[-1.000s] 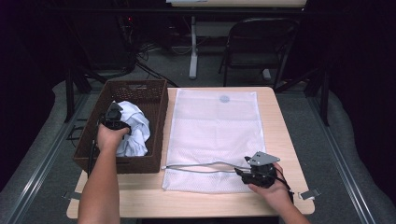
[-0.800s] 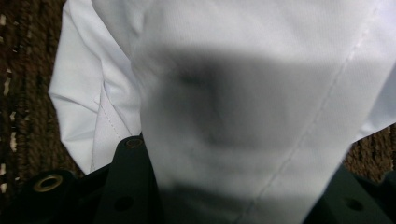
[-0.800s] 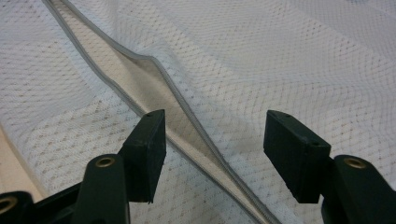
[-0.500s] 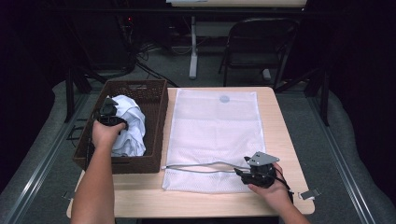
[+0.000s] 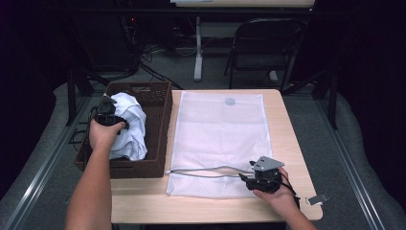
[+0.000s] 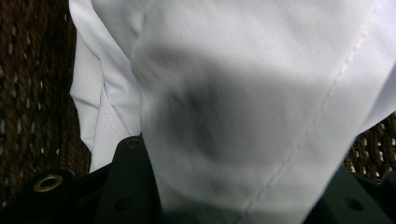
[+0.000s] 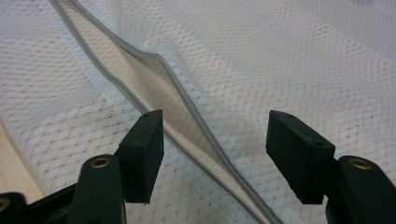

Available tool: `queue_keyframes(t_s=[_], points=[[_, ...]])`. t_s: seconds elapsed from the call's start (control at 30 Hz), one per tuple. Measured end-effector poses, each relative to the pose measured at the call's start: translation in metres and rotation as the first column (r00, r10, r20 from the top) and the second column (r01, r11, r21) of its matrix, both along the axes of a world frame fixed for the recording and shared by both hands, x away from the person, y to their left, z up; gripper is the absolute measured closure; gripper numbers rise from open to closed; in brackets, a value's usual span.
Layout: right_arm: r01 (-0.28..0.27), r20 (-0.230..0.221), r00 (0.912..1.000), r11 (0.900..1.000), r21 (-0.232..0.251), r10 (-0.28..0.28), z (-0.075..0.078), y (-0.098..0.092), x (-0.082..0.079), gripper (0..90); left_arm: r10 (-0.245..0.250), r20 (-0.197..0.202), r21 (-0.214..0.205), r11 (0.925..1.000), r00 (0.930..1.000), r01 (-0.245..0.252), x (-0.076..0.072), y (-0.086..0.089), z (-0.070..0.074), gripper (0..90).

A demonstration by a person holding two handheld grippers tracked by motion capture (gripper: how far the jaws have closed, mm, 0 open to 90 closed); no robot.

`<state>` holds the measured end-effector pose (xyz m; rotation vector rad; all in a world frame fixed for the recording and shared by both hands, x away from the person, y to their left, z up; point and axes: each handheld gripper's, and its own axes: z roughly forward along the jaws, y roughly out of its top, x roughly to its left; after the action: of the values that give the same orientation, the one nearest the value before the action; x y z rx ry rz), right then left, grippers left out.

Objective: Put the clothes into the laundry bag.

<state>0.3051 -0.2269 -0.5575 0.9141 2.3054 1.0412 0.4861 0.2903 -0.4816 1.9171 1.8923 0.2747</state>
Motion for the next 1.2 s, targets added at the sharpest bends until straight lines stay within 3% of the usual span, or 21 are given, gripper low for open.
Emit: queue_keyframes(t_s=[0.3, 0.4, 0.73, 0.93, 1.17, 1.2], points=[[-0.022, -0.033, 0.9992, 0.9997, -0.006, 0.022, 0.0, 0.006, 0.0, 26.7, -0.041, 0.025, 0.009, 0.9991, 0.9989, 0.041, 0.0, -0.008, 0.019, 59.0], [-0.033, -0.03, 0.999, 0.9995, -0.002, 0.033, 0.001, 0.008, -0.001, 21.5, -0.051, 0.033, 0.011, 0.9986, 0.9981, 0.051, -0.001, -0.012, 0.026, 59.0], [-0.046, -0.018, 0.9987, 0.9985, 0.03, 0.047, 0.005, 0.01, -0.003, 16.2, -0.083, 0.05, 0.004, 0.9965, 0.9953, 0.083, -0.002, -0.021, 0.041, 58.9], [-0.067, 0.038, 0.9971, 0.9971, 0.037, 0.066, 0.009, 0.008, -0.006, 36.0, -0.098, 0.061, 0.008, 0.9952, 0.9933, 0.098, -0.004, -0.025, 0.05, 58.9], [-0.098, 0.041, 0.9944, 0.9951, 0.014, 0.097, 0.008, 0.011, -0.008, 41.5, -0.11, 0.071, 0.011, 0.9939, 0.9914, 0.11, -0.006, -0.027, 0.057, 58.8], [-0.099, 0.025, 0.9948, 0.995, 0.013, 0.099, 0.008, 0.012, -0.008, 42.3, -0.115, 0.073, 0.012, 0.9934, 0.9907, 0.114, -0.006, -0.027, 0.058, 58.8]])
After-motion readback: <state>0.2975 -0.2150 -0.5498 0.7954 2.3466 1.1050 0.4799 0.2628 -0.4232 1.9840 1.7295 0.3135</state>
